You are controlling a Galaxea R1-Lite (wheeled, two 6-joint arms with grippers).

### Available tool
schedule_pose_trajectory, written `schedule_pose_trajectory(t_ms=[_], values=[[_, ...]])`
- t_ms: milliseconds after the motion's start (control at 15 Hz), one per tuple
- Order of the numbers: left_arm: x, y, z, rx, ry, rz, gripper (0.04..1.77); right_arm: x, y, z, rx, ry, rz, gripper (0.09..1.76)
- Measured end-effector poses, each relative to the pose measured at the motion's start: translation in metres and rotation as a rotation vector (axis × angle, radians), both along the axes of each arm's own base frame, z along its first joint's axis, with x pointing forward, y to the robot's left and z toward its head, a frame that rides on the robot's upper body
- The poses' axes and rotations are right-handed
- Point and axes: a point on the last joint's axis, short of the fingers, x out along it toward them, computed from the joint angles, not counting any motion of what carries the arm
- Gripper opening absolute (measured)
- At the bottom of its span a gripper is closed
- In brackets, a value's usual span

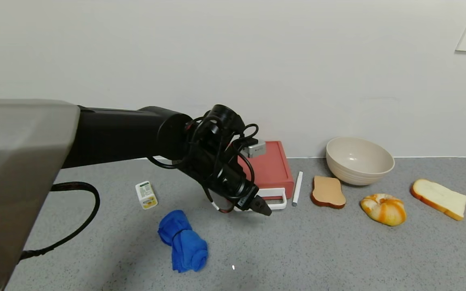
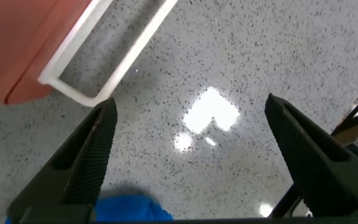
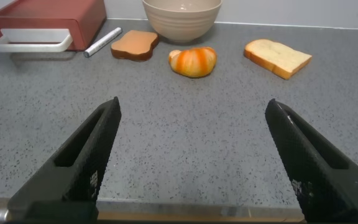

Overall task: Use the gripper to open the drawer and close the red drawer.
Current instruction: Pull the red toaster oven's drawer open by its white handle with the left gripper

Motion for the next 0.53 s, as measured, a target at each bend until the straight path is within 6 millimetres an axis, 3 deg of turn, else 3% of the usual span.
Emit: schedule_pose_trajectory(t_ms=[533], values=[[0.017,-0.014,-0.035,0.075,-0.027,-0.006,1.72,0.0,0.0,0.0,0.0,0.0,0.0,1.71]])
